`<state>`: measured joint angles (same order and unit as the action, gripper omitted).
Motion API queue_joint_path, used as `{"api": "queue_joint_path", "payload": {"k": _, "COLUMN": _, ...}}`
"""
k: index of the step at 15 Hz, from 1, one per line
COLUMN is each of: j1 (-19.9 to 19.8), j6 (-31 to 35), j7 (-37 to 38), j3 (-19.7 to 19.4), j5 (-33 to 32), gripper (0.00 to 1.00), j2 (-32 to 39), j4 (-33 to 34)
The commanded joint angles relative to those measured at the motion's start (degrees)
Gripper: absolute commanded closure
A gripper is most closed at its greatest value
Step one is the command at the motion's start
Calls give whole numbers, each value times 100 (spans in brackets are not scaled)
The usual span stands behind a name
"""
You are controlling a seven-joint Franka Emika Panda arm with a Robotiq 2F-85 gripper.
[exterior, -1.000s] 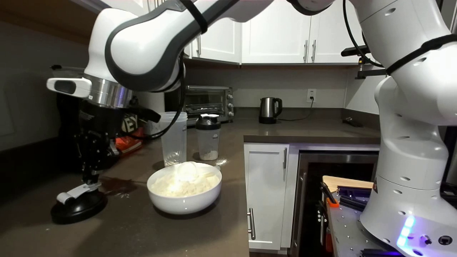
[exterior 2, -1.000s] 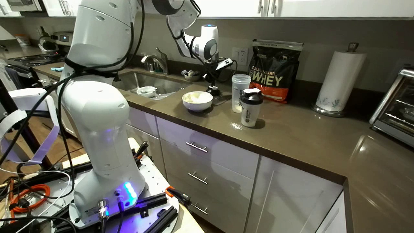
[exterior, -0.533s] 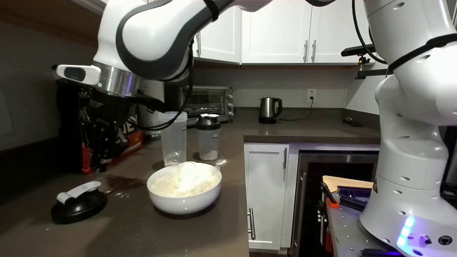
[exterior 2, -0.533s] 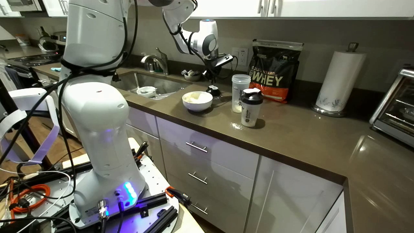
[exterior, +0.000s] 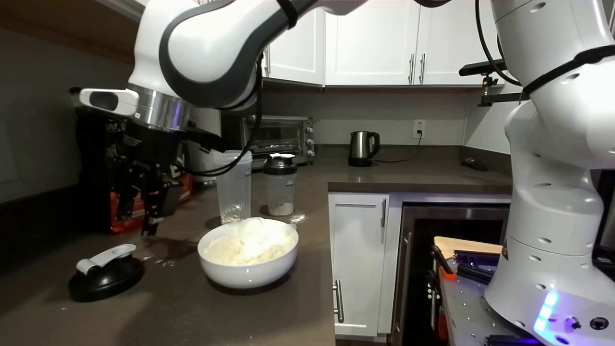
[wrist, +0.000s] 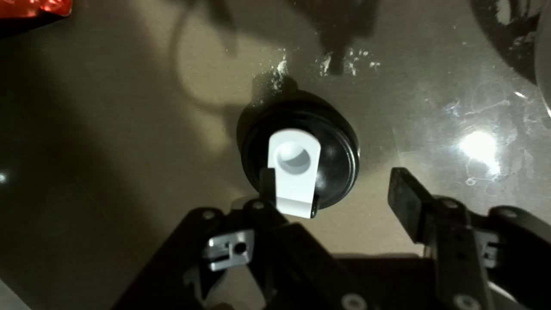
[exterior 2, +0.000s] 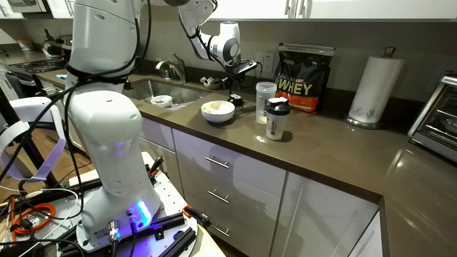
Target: Pick the lid on the counter and put it on the bigger cup
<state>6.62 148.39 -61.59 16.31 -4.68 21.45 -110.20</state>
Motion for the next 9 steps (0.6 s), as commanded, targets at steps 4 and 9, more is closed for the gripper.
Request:
{"api": "queue_joint_path", "payload": {"k": 4, "j1": 113, "j6": -105, "j7": 230, "j3": -86, "j5": -72, "gripper": 0, "j2": 180, "j4": 136}}
{"api": "queue_joint_path", "payload": {"k": 9, "j1": 196, "j6": -268, "j7": 414, "j3": -130, "j5": -129, "gripper": 0, "j2": 379, "j4": 361}}
